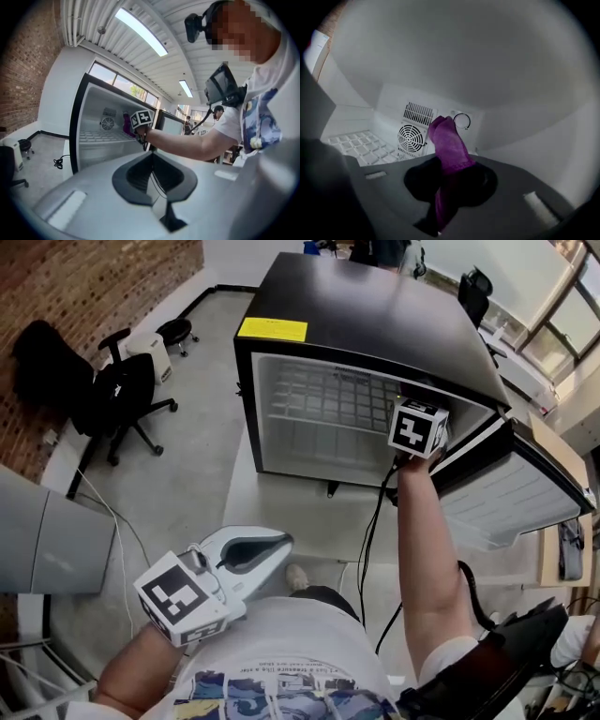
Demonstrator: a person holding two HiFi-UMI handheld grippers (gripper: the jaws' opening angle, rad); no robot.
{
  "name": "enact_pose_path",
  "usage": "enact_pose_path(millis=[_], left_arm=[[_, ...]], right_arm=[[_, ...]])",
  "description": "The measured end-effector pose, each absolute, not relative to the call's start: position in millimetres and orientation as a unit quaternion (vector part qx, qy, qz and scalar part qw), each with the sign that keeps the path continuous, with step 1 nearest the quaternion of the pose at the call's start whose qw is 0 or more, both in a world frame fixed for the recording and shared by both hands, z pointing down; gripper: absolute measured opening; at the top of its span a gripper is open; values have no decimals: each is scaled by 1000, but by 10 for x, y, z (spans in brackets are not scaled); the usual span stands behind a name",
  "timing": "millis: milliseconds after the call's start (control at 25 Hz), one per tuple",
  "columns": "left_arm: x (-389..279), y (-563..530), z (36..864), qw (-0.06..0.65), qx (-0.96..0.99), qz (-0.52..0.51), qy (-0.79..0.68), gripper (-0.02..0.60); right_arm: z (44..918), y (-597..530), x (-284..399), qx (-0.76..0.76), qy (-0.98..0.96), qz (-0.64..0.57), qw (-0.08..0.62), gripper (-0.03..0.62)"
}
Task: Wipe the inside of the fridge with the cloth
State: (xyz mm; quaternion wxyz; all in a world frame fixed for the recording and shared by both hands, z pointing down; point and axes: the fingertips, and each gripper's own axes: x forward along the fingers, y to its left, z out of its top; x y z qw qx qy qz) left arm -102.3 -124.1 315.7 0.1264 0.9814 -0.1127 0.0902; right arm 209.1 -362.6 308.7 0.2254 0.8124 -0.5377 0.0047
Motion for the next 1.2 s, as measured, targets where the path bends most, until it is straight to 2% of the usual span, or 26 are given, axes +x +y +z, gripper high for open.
enact_pose_path(millis=[400,1200], left_arm=[[-980,-1388,3182,133,978,86,-132,6],[-1612,-1375,3193,131,966,81,-209,6]], right_arm=[[3366,-3882,1827,775,-591,52,219,55],[3359,-4375,362,673,-713,45,190,55]])
